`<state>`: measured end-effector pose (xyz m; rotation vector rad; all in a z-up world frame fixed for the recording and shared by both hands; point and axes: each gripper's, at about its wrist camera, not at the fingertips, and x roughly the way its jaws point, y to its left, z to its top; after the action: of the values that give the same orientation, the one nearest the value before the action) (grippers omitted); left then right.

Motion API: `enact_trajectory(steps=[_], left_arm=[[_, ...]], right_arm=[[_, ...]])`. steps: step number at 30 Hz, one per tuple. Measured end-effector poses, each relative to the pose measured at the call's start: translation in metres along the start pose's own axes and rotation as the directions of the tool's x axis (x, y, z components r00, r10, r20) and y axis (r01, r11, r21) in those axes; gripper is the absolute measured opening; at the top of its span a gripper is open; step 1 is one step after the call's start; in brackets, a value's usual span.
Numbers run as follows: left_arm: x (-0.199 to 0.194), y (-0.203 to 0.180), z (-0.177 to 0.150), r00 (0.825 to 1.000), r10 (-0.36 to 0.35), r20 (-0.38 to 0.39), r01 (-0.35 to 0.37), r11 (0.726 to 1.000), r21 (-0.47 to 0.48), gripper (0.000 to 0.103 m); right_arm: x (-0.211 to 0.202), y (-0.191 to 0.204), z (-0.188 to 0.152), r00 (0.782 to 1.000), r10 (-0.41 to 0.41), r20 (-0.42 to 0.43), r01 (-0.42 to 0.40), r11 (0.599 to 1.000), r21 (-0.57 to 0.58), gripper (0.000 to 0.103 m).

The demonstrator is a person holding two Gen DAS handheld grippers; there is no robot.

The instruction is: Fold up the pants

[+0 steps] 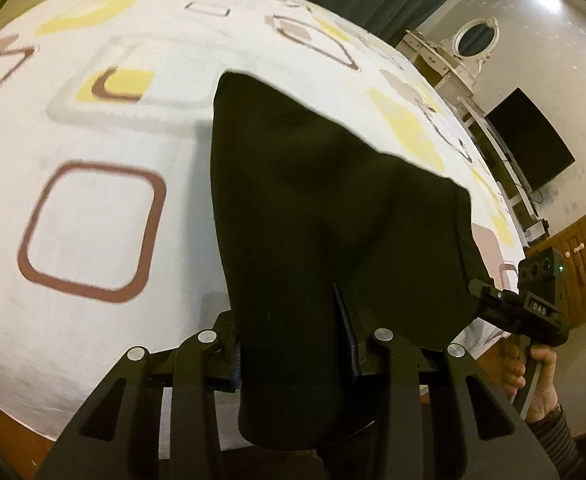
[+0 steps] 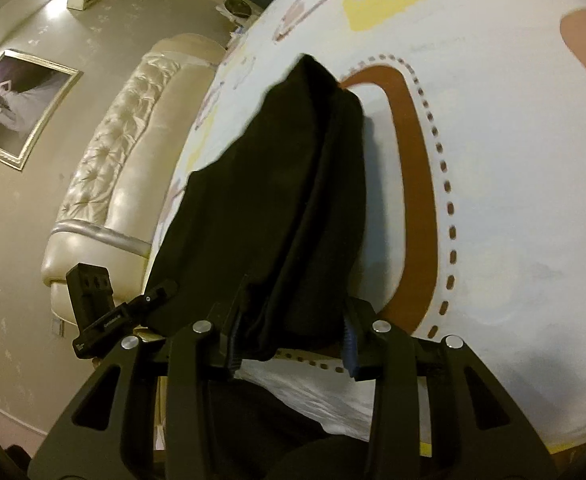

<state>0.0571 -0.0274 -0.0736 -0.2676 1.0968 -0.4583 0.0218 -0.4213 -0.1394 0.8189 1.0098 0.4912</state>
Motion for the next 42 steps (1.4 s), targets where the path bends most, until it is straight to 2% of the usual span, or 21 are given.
enact_trajectory(steps=[4,14,16,20,22,24,27,33,39,42], left_arm=[[0.004,-0.002,-0.001,1.000,0.009,0.002,-0.009,1.000,0.028,0.039],[0.003,0.004,0.000,1.000,-0.001,0.004,0.001,1.000,0.013,0.041],[0.002,0.006,0.001,1.000,-0.011,0.003,0.011,1.000,0.016,0.045],[-0.004,0.014,0.003,0.998,-0.065,-0.004,0.065,0.998,0.015,0.052],[-0.010,0.019,0.006,0.996,-0.091,0.007,0.091,0.996,0.014,0.064],[-0.020,0.024,0.009,0.993,-0.103,0.057,0.102,0.994,0.028,0.069],[-0.027,0.032,0.018,0.985,-0.151,0.085,0.149,0.988,0.029,0.077],[0.003,0.044,0.047,0.986,-0.160,0.037,0.161,0.986,-0.034,0.078],[0.037,0.061,0.081,0.985,-0.171,-0.009,0.169,0.981,-0.095,0.078],[0.045,0.063,0.090,0.985,-0.174,-0.020,0.172,0.981,-0.094,0.078]], right_arm=[[-0.001,-0.013,-0.005,1.000,0.010,-0.004,-0.009,0.999,0.033,0.037],[-0.001,-0.015,-0.007,0.999,0.034,0.006,-0.034,0.998,0.044,0.039],[-0.002,-0.016,-0.006,0.999,0.044,0.003,-0.044,0.998,0.055,0.042],[-0.006,-0.016,-0.004,0.998,0.064,-0.014,-0.063,0.996,0.060,0.055],[-0.013,-0.014,-0.001,0.998,0.058,-0.010,-0.058,0.998,0.040,0.063],[-0.021,-0.014,0.005,0.999,0.045,0.022,-0.046,0.998,0.030,0.070],[-0.029,-0.022,0.019,0.998,0.041,0.056,-0.043,0.998,0.044,0.072],[-0.016,-0.036,0.057,0.995,0.058,0.087,-0.066,0.993,0.101,0.072],[0.013,-0.031,0.088,0.995,0.074,0.061,-0.080,0.992,0.098,0.073],[0.023,-0.030,0.099,0.995,0.083,0.048,-0.087,0.992,0.090,0.073]])
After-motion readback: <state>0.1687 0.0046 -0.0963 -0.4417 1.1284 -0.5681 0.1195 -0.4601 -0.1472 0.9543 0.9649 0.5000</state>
